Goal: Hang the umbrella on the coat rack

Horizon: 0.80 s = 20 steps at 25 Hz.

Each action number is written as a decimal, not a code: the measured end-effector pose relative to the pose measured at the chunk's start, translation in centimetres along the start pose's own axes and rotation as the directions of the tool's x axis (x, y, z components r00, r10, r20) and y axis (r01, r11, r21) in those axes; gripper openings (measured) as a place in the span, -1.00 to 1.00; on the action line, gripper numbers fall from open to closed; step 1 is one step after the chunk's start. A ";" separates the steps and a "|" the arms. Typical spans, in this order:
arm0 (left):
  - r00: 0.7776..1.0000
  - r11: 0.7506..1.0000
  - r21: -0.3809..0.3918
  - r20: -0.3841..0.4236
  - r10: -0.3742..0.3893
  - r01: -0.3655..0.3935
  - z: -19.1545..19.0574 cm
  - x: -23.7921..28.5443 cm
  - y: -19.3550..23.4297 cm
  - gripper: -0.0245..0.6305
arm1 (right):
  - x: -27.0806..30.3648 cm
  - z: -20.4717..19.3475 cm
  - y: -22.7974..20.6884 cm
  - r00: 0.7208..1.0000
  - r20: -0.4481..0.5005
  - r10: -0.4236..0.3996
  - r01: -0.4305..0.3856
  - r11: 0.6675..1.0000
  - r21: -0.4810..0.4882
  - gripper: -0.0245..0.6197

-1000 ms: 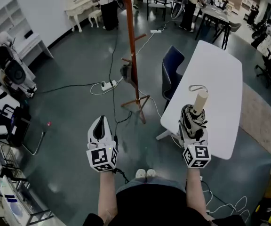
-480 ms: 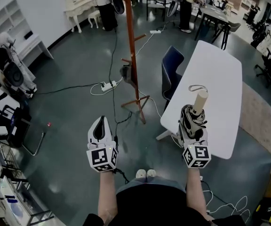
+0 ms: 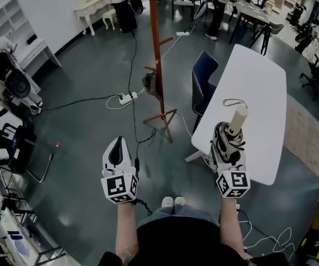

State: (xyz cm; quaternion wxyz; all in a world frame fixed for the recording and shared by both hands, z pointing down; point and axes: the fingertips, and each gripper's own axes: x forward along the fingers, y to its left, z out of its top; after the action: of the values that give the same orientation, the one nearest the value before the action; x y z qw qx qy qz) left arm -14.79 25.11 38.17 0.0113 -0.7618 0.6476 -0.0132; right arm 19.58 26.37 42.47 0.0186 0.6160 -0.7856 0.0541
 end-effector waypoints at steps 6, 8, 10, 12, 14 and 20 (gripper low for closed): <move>1.000 1.000 -0.006 0.004 -0.014 0.014 -0.6 1.1 2.0 -0.92 | 1.0 -0.1 1.5 1.000 0.005 -0.008 0.009 1.000 -0.004 0.00; 1.000 1.000 -0.008 0.006 -0.017 0.017 -0.9 1.5 2.6 -0.92 | 1.3 -0.1 2.0 1.000 0.010 -0.008 0.008 1.000 -0.016 0.00; 1.000 1.000 -0.010 0.000 -0.020 0.020 -1.3 2.0 2.9 -0.92 | 1.5 -0.3 2.1 1.000 0.004 -0.009 0.009 1.000 -0.029 0.00; 1.000 1.000 -0.016 -0.003 -0.018 0.018 -1.5 2.6 3.1 -0.92 | 1.8 -0.2 1.7 1.000 0.000 -0.014 0.014 0.999 -0.037 0.00; 1.000 1.000 -0.021 -0.001 -0.014 0.014 -1.4 3.3 3.1 -0.92 | 2.4 0.0 1.2 1.000 0.004 -0.016 0.016 0.999 -0.033 0.00; 1.000 1.000 -0.026 0.003 -0.016 0.016 -1.5 5.4 3.4 -0.92 | 4.8 0.5 0.6 1.000 0.008 -0.014 0.014 0.999 -0.033 0.00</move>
State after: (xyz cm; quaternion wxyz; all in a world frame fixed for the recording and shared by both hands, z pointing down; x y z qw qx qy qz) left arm -17.35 19.18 39.63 0.0018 -0.7669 0.6417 -0.0039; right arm 17.83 21.83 42.38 0.0261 0.6213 -0.7822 0.0385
